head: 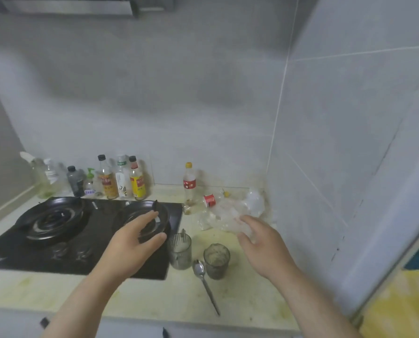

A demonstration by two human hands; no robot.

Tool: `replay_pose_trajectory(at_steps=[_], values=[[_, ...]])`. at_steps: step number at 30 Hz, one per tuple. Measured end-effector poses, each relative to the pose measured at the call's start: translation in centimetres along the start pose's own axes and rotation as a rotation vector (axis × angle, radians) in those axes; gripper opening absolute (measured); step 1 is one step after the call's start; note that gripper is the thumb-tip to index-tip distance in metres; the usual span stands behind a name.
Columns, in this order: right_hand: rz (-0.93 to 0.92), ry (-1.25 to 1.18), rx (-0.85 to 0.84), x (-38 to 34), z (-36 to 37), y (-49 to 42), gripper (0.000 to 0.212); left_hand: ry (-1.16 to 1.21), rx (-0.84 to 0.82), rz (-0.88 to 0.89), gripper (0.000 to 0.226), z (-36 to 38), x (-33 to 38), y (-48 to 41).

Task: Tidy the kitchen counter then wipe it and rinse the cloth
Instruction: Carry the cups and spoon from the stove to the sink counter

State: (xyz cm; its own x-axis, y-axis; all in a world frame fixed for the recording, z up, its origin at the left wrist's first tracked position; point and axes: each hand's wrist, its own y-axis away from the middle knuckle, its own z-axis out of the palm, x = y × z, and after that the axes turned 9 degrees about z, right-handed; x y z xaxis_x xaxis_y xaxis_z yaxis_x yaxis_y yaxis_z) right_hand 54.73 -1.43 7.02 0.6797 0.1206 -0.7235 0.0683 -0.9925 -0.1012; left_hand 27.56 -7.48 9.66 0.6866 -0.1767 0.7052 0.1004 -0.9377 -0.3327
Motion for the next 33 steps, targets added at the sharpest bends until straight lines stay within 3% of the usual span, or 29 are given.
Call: replay_pose_trajectory(at_steps=[9,15,23,26,31,33], values=[[0.113,0.064,-0.117,1.9,6.7,1.2,0.038,0.064,-0.137,-0.134,0.052,2.4,-5.7,1.5],[0.287,0.090,-0.182,3.6,11.3,0.1,0.009,0.091,-0.254,-0.163,0.049,4.5,-10.5,0.3],[0.500,0.221,-0.281,6.4,18.0,-2.0,0.022,0.091,-0.428,-0.185,0.046,7.3,-16.7,-1.4],[0.559,0.274,-0.271,6.7,19.9,-3.3,0.014,0.089,-0.466,-0.145,0.049,8.0,-18.9,-2.6],[0.611,0.389,-0.245,6.7,21.8,-4.8,0.015,0.093,-0.436,-0.144,0.046,8.8,-21.3,-4.4],[0.610,0.430,-0.247,6.9,22.2,-5.1,0.027,0.111,-0.412,-0.171,0.044,9.0,-21.5,-5.0]])
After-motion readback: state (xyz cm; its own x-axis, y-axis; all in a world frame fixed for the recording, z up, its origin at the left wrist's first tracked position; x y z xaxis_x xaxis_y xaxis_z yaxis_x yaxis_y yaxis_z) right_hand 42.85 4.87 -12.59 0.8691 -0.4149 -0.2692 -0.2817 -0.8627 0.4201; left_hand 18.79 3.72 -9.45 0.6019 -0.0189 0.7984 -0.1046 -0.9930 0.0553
